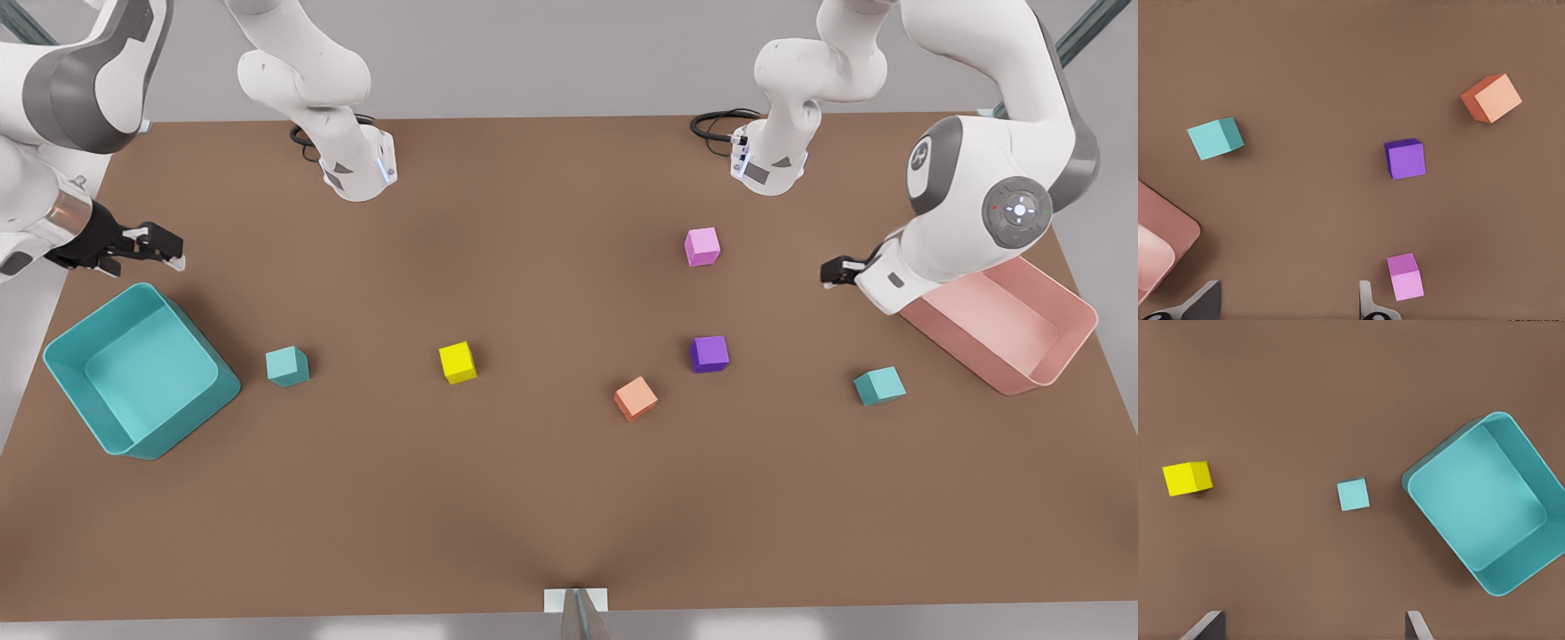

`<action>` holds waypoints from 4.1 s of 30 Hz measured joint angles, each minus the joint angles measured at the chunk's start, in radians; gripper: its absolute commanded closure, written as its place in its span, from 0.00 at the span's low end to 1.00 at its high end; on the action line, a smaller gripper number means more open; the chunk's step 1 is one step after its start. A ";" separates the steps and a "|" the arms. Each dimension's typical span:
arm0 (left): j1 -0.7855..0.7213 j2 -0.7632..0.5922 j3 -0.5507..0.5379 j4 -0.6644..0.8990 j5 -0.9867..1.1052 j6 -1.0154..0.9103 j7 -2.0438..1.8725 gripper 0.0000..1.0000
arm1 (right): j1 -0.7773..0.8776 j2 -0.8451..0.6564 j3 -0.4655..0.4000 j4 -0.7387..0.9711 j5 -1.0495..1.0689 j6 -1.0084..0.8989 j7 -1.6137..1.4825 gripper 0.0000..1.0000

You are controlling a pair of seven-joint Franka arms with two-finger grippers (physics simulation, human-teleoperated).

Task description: Stack the two blue cubes on top of each other

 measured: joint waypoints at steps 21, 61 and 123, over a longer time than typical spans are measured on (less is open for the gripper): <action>0.009 0.018 0.000 0.000 0.000 0.004 -0.003 0.00 | 0.078 0.223 -0.013 -0.543 -0.036 0.660 0.025 0.00; 0.011 0.040 -0.002 0.000 0.005 -0.036 -0.009 0.00 | -0.040 0.480 -0.015 -0.585 0.056 0.849 -0.163 0.00; 0.255 0.495 0.133 -0.061 -0.085 0.568 -0.007 0.00 | 0.086 0.084 0.000 0.084 0.040 -0.047 0.512 0.00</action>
